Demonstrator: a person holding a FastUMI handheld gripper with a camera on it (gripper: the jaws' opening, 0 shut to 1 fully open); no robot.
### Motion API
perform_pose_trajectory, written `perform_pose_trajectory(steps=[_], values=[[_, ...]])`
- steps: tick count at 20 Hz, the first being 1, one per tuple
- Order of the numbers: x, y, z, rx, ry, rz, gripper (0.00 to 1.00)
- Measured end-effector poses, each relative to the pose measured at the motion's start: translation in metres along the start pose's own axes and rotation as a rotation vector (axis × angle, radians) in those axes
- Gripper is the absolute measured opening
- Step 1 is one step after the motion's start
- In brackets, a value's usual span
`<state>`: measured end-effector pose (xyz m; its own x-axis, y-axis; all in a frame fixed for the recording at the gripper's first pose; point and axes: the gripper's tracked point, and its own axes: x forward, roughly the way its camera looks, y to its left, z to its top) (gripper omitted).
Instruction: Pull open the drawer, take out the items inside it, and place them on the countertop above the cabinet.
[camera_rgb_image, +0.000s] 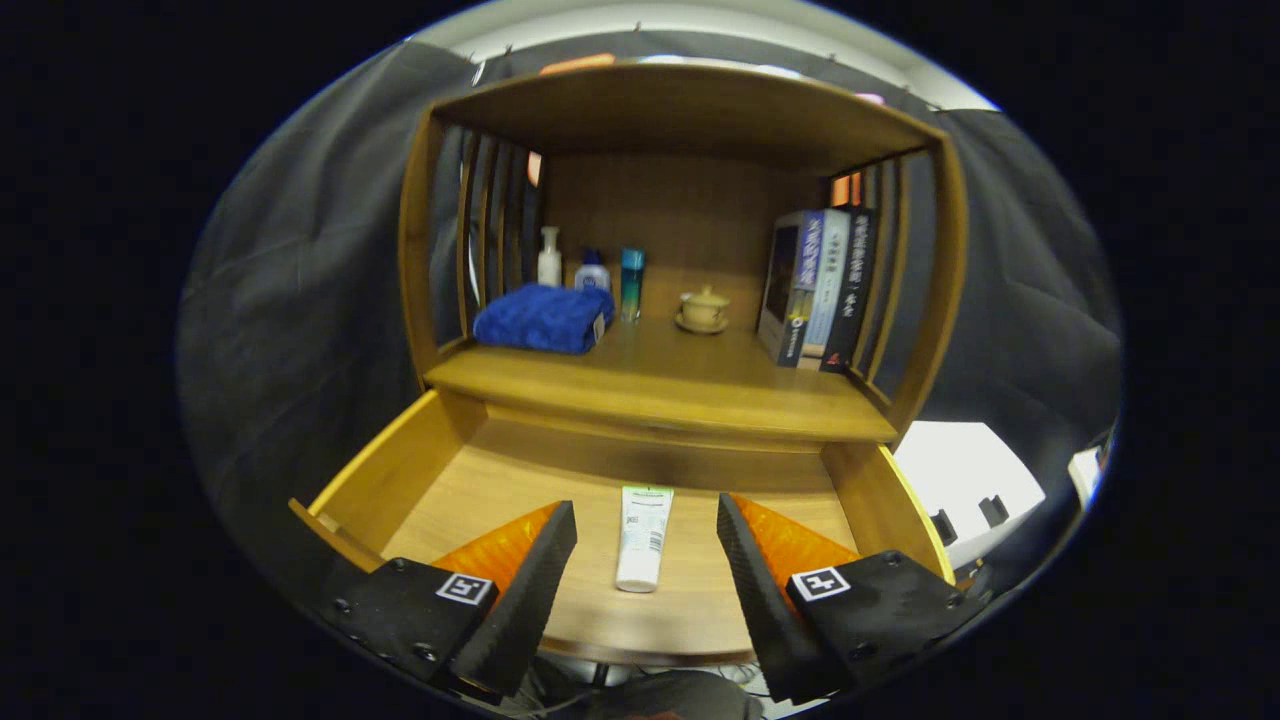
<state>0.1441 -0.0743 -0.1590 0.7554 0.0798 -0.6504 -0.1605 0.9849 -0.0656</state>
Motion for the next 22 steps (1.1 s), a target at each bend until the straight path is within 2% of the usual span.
perform_pose_trajectory(steps=[4, 8, 13, 17, 22], values=[[0.054, 0.017, -0.01, -0.007, 0.262, 0.081, 0.94], [0.078, 0.016, -0.049, 0.03, 0.498, 0.084, 0.94], [0.097, 0.008, -0.091, 0.055, 0.641, 0.057, 0.94], [0.104, 0.003, -0.108, 0.059, 0.696, 0.047, 0.94], [0.103, 0.009, -0.121, 0.082, 0.752, 0.061, 0.83]])
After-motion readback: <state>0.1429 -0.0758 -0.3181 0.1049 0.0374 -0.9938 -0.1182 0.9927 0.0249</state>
